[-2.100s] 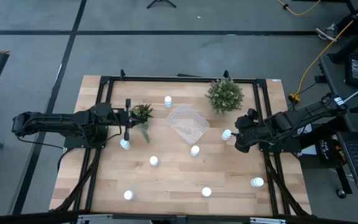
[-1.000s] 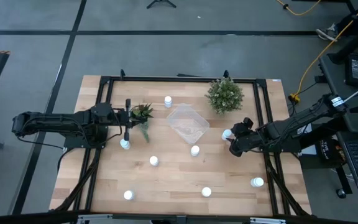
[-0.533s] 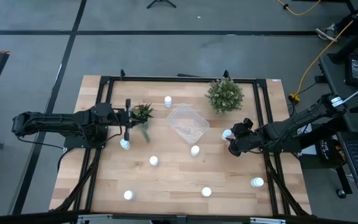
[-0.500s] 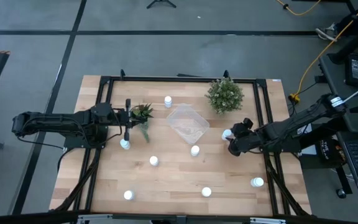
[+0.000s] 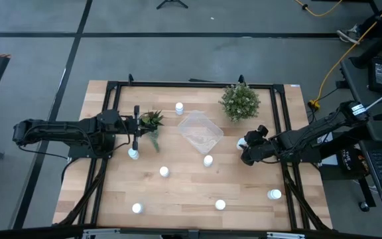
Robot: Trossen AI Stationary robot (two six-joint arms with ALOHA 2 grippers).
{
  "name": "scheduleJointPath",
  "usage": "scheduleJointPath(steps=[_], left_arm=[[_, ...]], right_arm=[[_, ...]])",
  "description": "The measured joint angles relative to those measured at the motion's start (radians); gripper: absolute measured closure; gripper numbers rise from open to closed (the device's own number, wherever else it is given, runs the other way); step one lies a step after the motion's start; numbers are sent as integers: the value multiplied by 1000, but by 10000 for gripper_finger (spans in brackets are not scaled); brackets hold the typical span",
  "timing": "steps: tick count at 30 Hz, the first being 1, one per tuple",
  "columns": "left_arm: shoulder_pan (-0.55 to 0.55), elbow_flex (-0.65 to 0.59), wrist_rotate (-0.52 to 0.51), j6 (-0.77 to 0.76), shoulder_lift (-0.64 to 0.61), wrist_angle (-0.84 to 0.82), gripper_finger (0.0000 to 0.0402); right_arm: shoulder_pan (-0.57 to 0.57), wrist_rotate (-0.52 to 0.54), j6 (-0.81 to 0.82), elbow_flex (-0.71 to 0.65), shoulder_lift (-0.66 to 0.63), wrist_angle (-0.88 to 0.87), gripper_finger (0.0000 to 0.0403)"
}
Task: Pick and place pill bottles into a basket
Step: Put the pill bottle into the transparent bin
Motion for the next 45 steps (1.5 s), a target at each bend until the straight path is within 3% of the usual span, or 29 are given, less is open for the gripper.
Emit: scheduleJointPath(steps=[8, 17, 35, 45], left_arm=[[0, 0, 0, 0, 0, 0, 395], [0, 0, 0, 0, 0, 0, 395], [0, 0, -41, 0, 0, 0, 395], [0, 0, -42, 0, 0, 0, 395]], right_arm=[[0, 1, -11, 0, -1, 1, 254], [0, -60, -7, 16, -41, -5, 254], [0, -71, -248, 124, -263, -24, 254], [-27, -106, -391, 151, -222, 118, 254]])
